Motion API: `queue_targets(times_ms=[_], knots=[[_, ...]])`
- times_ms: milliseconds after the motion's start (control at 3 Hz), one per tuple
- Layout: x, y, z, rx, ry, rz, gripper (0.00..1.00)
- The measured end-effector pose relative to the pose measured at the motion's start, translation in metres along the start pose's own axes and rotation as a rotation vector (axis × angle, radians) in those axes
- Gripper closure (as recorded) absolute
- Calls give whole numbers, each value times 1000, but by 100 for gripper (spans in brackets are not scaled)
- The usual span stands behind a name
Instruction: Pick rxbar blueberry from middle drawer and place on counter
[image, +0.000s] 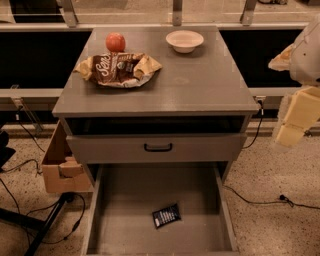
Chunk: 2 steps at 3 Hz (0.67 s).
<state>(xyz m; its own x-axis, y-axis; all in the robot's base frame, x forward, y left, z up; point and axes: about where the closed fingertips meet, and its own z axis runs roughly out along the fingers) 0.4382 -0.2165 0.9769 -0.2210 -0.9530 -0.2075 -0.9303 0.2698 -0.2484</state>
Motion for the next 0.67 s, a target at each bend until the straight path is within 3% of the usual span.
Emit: queue_targets(times_ms=[667], knots=[[-9, 4, 4, 9, -15, -22, 0]])
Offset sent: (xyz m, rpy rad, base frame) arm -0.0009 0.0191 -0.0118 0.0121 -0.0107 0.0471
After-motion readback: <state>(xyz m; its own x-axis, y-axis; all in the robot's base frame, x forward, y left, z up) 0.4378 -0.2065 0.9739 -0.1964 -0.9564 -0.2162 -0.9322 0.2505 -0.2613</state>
